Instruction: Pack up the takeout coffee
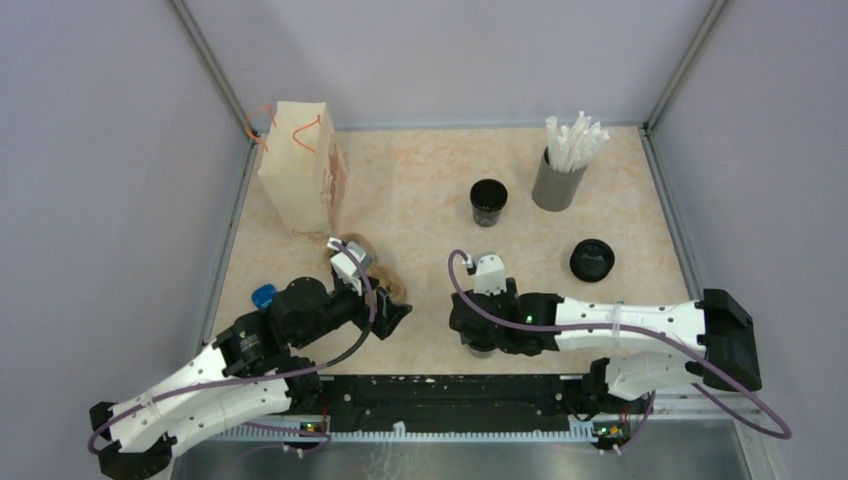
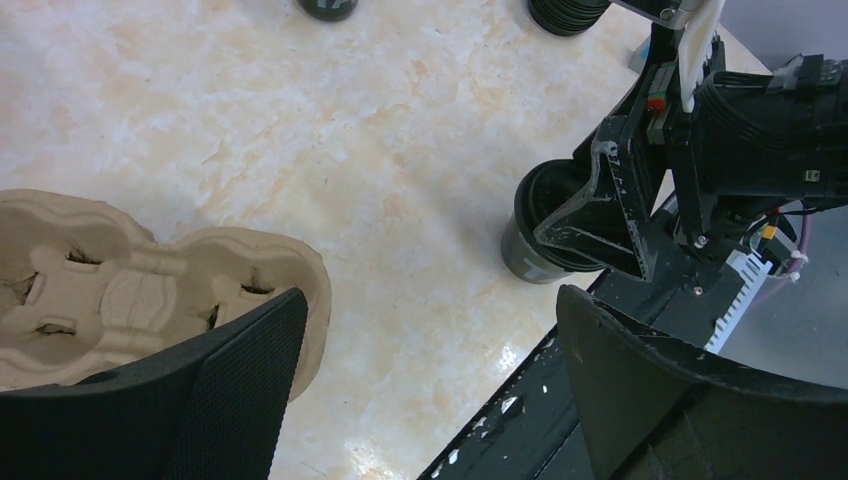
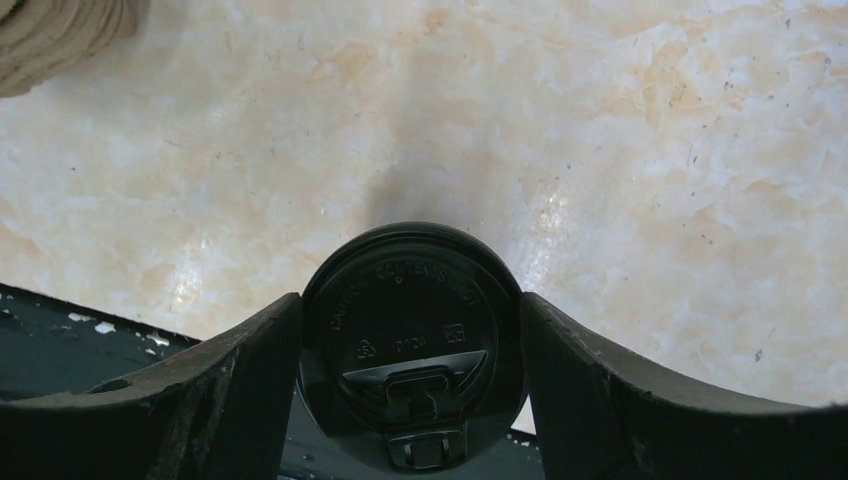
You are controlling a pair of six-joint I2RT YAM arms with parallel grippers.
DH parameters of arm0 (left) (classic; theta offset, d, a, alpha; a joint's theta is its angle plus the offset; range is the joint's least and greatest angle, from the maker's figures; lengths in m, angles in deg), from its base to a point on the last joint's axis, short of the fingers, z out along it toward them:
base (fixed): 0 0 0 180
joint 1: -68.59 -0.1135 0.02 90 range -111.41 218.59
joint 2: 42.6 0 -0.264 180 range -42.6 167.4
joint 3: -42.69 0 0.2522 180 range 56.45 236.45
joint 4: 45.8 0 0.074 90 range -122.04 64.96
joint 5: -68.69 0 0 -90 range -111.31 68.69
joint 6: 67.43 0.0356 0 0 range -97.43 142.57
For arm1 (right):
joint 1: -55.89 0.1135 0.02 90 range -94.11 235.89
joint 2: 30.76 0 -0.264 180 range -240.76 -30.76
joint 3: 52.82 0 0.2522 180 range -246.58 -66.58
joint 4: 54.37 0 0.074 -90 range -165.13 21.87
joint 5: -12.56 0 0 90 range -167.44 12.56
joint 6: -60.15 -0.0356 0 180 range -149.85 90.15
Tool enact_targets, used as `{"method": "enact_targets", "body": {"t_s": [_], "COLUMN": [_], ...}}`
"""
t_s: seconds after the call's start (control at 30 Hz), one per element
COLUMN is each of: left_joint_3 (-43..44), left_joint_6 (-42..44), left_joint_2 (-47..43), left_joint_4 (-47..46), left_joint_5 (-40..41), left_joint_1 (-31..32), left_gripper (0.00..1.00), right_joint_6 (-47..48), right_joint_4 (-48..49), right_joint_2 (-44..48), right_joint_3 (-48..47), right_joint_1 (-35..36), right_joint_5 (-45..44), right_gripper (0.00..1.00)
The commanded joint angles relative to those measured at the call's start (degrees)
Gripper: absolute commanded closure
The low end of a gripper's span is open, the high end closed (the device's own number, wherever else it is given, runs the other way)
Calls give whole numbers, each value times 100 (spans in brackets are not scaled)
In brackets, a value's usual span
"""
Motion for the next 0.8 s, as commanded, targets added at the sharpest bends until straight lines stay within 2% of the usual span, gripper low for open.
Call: {"method": "enact_targets", "body": {"t_s": [0.0,0.1,0.23,0.37,0.53,0.77], "left_joint_3": [-18,-21,-25,-39,-58,-79], "left_joint_6": [48,48,24,-3,-22,-30], "left_joint_2": [-47,-49,-75,-125,-170,-163], "left_joint_4": [-76,-70,-70,-56,-74,-102], "left_joint_5": [111,124,141,189,211,138], "left_joint_1": [11,7,4,10,11,10], "left_gripper": [1,1,1,1,1,1], "right_joint_6": [-474,-486,-333,-22,403,541], "right_joint_4": [-159,-360,-1038,-1387,-1364,-1642], "right_joint_2": [-620,-536,-341,39,814,1719], "right_joint_3": [624,327,-561,-1001,-925,-307], "right_joint_1": [228,236,189,-212,-1046,-3065], "right_joint_5": [968,722,-35,-485,-435,-8], "right_gripper": [28,28,28,28,29,29]}}
